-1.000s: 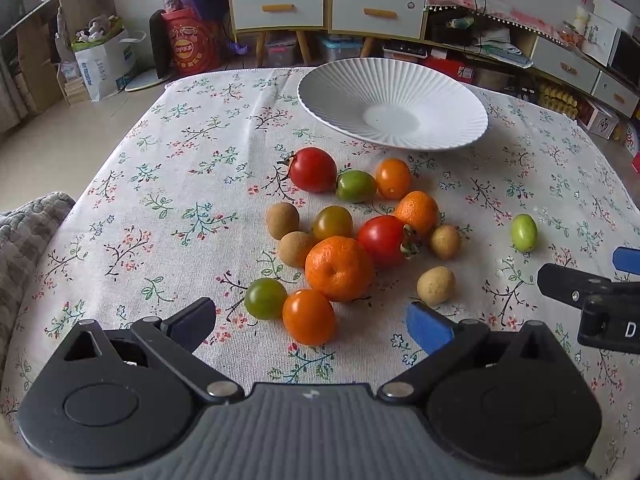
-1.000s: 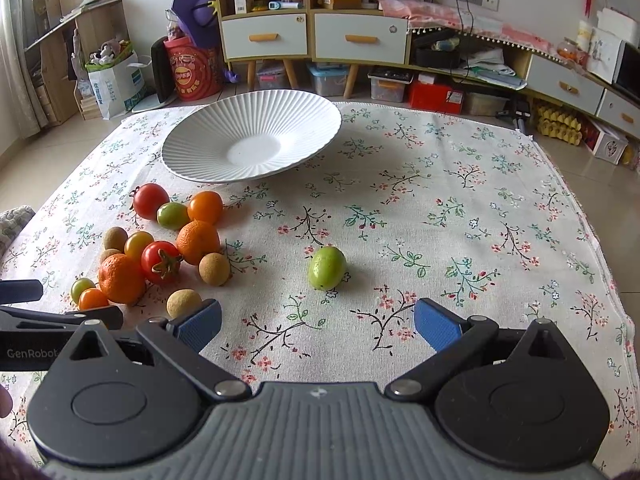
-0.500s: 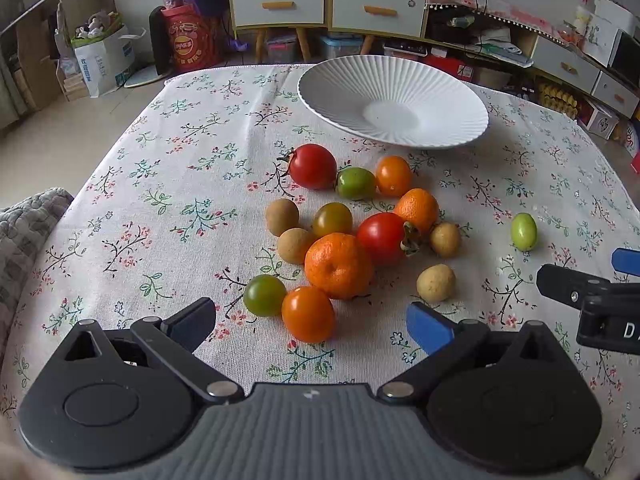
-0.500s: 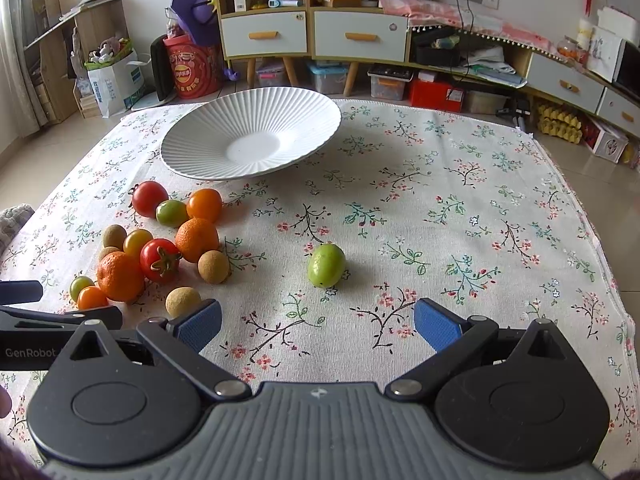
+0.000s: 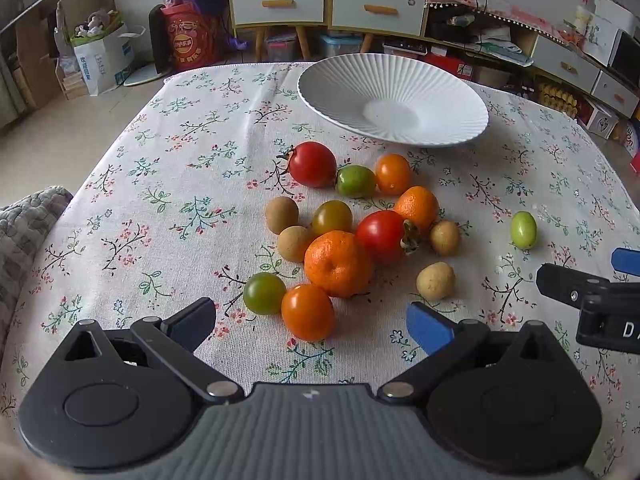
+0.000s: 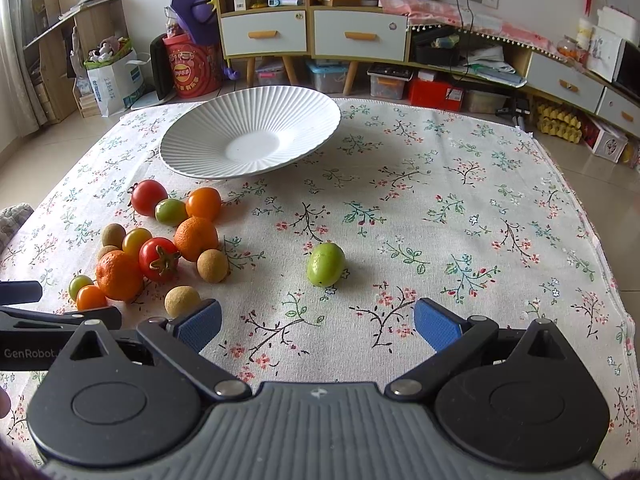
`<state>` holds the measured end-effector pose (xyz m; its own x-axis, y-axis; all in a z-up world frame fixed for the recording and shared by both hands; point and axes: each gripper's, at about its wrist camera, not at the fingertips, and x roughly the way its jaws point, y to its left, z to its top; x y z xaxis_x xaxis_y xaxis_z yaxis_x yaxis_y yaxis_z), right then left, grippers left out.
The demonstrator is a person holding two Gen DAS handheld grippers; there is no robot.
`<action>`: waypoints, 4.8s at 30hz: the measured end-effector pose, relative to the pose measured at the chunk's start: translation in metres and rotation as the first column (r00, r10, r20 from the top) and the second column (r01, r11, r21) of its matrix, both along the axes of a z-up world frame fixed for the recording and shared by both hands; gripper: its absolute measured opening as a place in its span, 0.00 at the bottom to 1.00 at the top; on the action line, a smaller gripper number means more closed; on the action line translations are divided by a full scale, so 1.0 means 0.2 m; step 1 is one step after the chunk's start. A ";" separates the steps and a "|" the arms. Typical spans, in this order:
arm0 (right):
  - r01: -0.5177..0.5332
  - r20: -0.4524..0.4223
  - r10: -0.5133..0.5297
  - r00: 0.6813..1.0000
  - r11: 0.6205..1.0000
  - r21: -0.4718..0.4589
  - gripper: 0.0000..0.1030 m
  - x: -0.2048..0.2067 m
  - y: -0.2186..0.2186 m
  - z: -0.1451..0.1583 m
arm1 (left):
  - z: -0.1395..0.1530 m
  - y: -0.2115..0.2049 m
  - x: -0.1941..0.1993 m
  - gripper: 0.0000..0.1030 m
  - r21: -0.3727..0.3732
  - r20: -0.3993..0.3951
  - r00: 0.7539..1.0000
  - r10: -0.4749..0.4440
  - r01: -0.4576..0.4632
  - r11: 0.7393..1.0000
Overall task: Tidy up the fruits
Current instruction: 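Move both tools toward the fruit cluster and the green lime, then grasp the green lime with the right tool while the left tool grasps an orange cherry tomato, then carry both fruits over the white plate and open both tools to release them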
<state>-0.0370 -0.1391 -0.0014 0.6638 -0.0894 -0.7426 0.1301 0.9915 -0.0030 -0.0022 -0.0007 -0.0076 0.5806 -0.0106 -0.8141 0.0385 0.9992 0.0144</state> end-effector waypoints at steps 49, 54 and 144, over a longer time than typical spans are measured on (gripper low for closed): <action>-0.060 0.053 0.063 0.997 0.996 -0.066 1.00 0.02 -0.07 -0.24 | -0.19 0.15 -0.14 0.96 -0.026 0.141 0.989 -0.050 0.055 0.998; -0.099 0.070 0.105 0.992 0.992 -0.076 1.00 0.07 -0.07 -0.23 | -0.18 0.16 -0.14 0.92 -0.035 0.145 0.989 -0.037 0.042 0.998; -0.352 0.094 0.345 0.934 0.933 0.078 0.26 0.69 -0.06 0.04 | -0.07 -0.05 0.76 0.25 -0.116 0.176 0.934 -0.310 0.332 0.936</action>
